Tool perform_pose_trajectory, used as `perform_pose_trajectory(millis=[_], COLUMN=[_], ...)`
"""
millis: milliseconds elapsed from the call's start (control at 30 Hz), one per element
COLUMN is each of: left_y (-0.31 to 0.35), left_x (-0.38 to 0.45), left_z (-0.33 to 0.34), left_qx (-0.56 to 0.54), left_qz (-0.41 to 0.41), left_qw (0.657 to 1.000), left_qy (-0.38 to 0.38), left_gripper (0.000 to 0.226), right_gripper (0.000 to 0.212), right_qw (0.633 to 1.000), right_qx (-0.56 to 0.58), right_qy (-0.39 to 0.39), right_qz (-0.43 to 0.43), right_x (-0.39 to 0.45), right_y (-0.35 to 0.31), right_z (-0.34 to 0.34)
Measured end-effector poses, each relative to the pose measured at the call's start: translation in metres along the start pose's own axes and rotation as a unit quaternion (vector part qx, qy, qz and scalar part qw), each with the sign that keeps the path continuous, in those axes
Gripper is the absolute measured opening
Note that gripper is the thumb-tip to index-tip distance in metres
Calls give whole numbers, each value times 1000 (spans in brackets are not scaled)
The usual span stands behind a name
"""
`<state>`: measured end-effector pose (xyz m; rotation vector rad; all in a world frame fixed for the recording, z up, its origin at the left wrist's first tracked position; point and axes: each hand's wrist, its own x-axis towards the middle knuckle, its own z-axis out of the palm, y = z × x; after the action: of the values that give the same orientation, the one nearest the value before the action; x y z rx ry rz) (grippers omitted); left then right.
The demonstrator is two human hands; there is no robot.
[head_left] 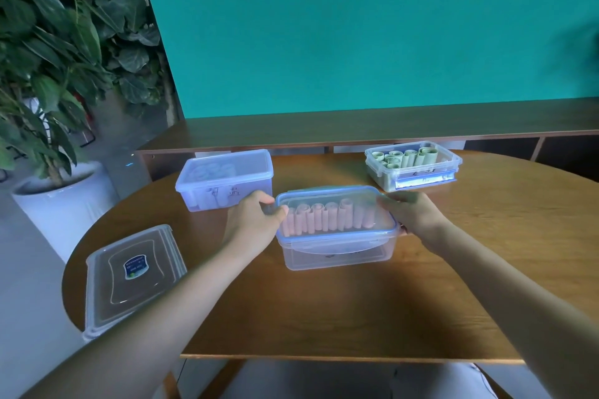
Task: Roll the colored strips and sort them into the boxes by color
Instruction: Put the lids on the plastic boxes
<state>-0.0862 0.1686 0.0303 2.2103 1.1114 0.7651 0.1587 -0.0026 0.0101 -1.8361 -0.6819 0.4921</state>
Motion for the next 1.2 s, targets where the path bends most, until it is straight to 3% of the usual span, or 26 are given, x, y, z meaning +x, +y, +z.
perform_pose_trajectory(millis=[300,533,600,733,867,1200], left_y=[6,2,1,-1,1,5], left_x=[0,-1,-3,-6,-8,-24], left_z=[-5,-10,-11,-11,-12,-21], left_qx=[-81,-192,-207,-201,-227,-295], left_qz=[-45,-75,-82,-89,-105,-155], left_qw=[995,977,973,973,965,936], left_qy=[-39,-52,-62,-71,-78,-110], left_gripper=[28,36,40,40,40,42], right_gripper=[21,28,27,40,46,57], right_qw=[1000,999,998,986,976,975], right_qx=[9,16,54,115,128,159], right_qy=[-7,45,28,-87,-131,-105], right_qz=[15,15,22,83,120,114], right_x=[-5,-8,-11,-19,-30,-42], right_y=[-4,-4,-7,-10,-5,-7], right_z=[-3,-8,-11,-23,-33,-29])
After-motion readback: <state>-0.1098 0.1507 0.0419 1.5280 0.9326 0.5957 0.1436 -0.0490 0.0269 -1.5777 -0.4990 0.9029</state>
